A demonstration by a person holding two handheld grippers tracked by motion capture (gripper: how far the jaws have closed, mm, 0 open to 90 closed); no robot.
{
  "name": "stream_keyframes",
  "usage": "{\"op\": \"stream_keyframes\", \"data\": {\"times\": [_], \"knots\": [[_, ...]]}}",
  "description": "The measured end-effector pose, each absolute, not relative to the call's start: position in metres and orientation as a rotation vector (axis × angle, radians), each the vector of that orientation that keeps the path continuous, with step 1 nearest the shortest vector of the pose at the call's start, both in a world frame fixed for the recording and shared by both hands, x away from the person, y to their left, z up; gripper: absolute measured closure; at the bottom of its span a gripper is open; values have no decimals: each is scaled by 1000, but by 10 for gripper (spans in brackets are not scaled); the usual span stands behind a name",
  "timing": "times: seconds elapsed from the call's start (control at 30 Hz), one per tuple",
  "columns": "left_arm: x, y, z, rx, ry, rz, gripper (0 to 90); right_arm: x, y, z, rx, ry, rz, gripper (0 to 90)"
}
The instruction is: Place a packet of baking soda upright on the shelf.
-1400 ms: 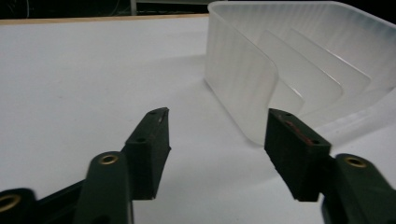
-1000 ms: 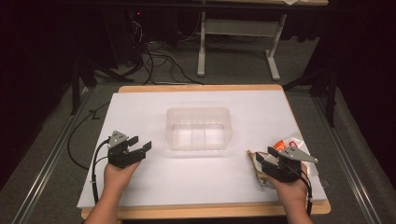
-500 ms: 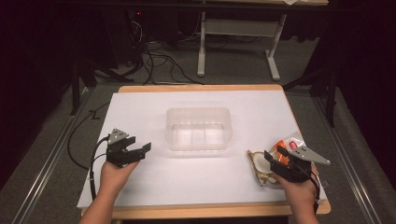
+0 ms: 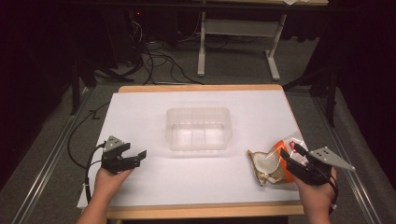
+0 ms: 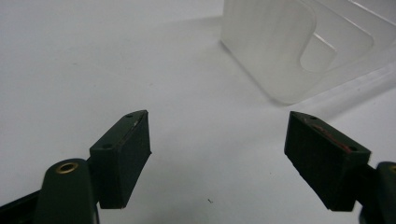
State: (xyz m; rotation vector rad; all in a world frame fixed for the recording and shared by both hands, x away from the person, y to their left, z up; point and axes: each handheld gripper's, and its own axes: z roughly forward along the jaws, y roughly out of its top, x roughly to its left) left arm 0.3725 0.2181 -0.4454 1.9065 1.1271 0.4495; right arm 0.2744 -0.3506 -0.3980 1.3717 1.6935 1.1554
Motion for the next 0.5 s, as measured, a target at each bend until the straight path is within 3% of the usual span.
{"op": "stream_keyframes", "data": {"times": [0.5], "knots": [[372, 214, -444, 1930, 1073, 451, 238, 254, -402, -409, 1545, 1554, 1077, 272]]}}
